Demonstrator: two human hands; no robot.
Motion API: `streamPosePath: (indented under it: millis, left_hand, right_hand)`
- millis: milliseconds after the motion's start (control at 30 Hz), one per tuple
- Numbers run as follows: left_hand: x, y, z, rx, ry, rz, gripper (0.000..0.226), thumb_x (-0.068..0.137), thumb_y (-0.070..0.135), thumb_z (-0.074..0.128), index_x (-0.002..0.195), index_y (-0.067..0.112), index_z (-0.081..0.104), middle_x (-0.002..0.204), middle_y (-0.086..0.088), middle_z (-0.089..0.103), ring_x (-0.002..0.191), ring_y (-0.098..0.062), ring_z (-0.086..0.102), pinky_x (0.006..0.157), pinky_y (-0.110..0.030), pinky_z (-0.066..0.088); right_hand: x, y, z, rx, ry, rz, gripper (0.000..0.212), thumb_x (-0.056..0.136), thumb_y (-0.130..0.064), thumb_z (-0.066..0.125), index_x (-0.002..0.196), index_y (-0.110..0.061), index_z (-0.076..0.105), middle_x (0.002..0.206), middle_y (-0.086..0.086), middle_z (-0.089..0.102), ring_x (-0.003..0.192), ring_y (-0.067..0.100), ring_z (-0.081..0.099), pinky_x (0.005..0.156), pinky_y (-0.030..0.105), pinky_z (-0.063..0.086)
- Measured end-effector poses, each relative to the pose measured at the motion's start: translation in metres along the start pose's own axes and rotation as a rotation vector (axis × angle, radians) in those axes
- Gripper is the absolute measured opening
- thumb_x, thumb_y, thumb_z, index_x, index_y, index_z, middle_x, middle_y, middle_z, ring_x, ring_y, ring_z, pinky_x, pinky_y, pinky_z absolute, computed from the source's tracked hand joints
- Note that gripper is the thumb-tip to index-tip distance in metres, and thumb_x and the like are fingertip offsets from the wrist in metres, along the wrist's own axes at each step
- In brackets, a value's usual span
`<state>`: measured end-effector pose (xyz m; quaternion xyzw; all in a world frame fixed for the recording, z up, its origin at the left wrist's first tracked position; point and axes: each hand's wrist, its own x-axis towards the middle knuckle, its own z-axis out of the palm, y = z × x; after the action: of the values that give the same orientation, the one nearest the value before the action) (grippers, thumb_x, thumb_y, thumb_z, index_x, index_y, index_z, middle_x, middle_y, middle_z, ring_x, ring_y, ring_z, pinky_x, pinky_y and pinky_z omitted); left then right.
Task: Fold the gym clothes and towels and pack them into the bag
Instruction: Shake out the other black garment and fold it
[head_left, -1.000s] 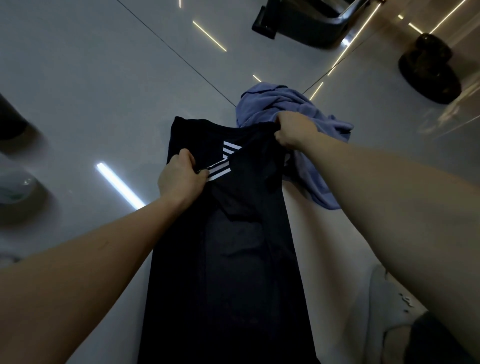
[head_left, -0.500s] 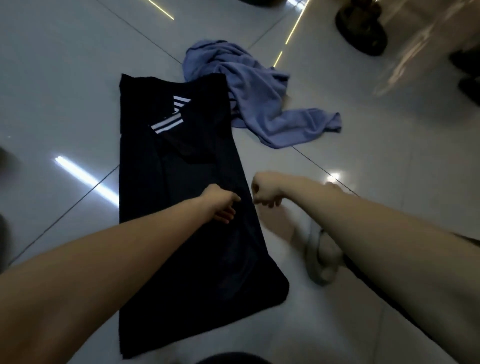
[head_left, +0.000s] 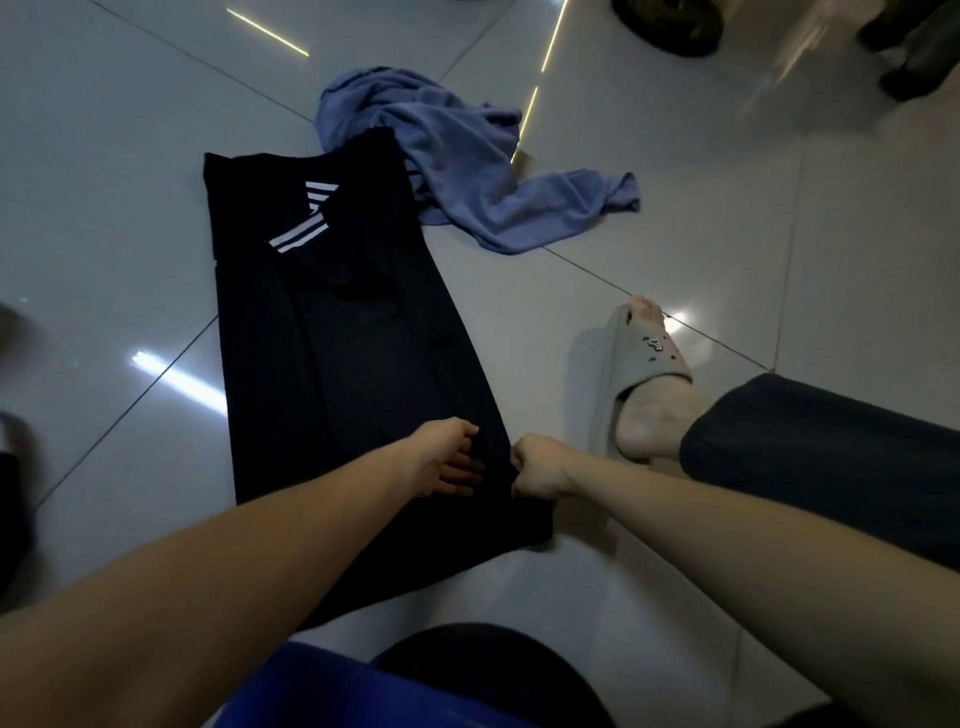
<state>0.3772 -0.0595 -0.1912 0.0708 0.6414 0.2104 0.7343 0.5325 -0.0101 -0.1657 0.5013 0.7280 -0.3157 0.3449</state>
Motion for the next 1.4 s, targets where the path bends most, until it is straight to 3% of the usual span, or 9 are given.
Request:
streamPosePath:
  millis: [133,267,400,567,700,833,1067,1300,1400]
  left_hand:
    - [-0.007,-0.007,0.012,-0.01,-0.029,-0.025,0.037,0.098,0.039,0.06,0.111,0.004,0.062,0.1,-0.016,0.069,0.089,-0.031,0.067,0.074,-0.041,0.057]
    - [-0.014,-0.012,0.024,-0.135,-0.03,-0.003,0.016,0.096,0.019,0.062,0.091,0.005,0.067,0.087,-0.017,0.066,0.077,-0.032,0.064,0.074,-0.044,0.057]
    - [-0.01,-0.016,0.018,-0.147,0.018,0.03,0.011,0.098,0.006,0.055,0.098,0.0,0.065,0.09,-0.018,0.065,0.077,-0.031,0.065,0.053,-0.039,0.057]
    - [-0.008,-0.019,0.009,-0.246,-0.011,0.064,0.015,0.101,-0.002,0.044,0.092,0.004,0.054,0.088,-0.015,0.057,0.08,-0.027,0.056,0.067,-0.04,0.054]
    - [-0.006,-0.028,0.006,-0.105,-0.064,0.043,0.012,0.097,0.003,0.053,0.088,0.008,0.058,0.078,-0.01,0.059,0.071,-0.022,0.058,0.057,-0.033,0.05]
    - [-0.003,-0.039,0.005,0.015,-0.035,0.0,0.012,0.089,-0.004,0.055,0.086,0.005,0.061,0.082,-0.015,0.061,0.072,-0.026,0.06,0.055,-0.035,0.05]
    - [-0.004,-0.056,0.009,-0.102,-0.19,0.017,0.035,0.088,-0.017,0.043,0.104,0.003,0.066,0.099,-0.017,0.07,0.088,-0.029,0.069,0.069,-0.044,0.062]
    - [-0.003,-0.062,0.006,0.037,-0.144,-0.081,0.012,0.098,-0.007,0.05,0.1,-0.001,0.06,0.095,-0.017,0.061,0.075,-0.025,0.063,0.076,-0.044,0.062]
    - [-0.009,-0.069,0.008,0.037,-0.173,-0.061,0.021,0.095,-0.012,0.044,0.099,0.001,0.061,0.096,-0.016,0.064,0.081,-0.026,0.066,0.079,-0.043,0.061]
  right_hand:
    - [-0.021,-0.013,0.002,-0.083,0.078,-0.079,0.008,0.086,-0.015,0.062,0.09,-0.014,0.055,0.103,0.014,0.066,0.097,0.033,0.064,0.07,0.031,0.045]
    - [-0.032,-0.028,0.015,-0.229,0.215,-0.159,0.033,0.089,-0.021,0.062,0.12,-0.011,0.058,0.112,0.013,0.067,0.103,0.035,0.065,0.079,0.04,0.053]
    - [-0.042,-0.032,0.02,-0.282,0.184,-0.16,0.026,0.091,-0.026,0.063,0.111,-0.012,0.058,0.11,0.013,0.067,0.103,0.034,0.065,0.071,0.036,0.046]
    - [-0.051,-0.024,0.016,-0.312,0.045,-0.131,0.029,0.085,-0.03,0.067,0.105,-0.012,0.059,0.105,0.013,0.065,0.104,0.035,0.066,0.071,0.034,0.047]
    - [-0.052,-0.025,0.021,-0.298,-0.085,-0.332,0.037,0.087,-0.045,0.07,0.09,-0.008,0.066,0.084,0.012,0.068,0.076,0.031,0.064,0.064,0.033,0.047]
    - [-0.044,-0.009,0.014,0.054,-0.289,-0.131,0.034,0.094,-0.036,0.066,0.078,-0.007,0.067,0.064,0.008,0.068,0.054,0.027,0.065,0.061,0.039,0.06]
    - [-0.01,0.02,0.022,0.539,-0.096,0.119,0.015,0.091,0.004,0.049,0.098,0.003,0.062,0.079,0.023,0.064,0.061,0.029,0.064,0.055,0.033,0.051]
    - [-0.002,0.023,0.032,0.894,-0.221,0.219,0.005,0.085,-0.004,0.059,0.081,-0.006,0.058,0.067,0.012,0.052,0.065,0.024,0.056,0.053,0.029,0.048]
    - [-0.002,0.018,0.037,0.975,-0.351,0.246,0.016,0.085,-0.001,0.049,0.075,-0.014,0.045,0.062,0.004,0.033,0.05,0.016,0.036,0.047,0.025,0.038]
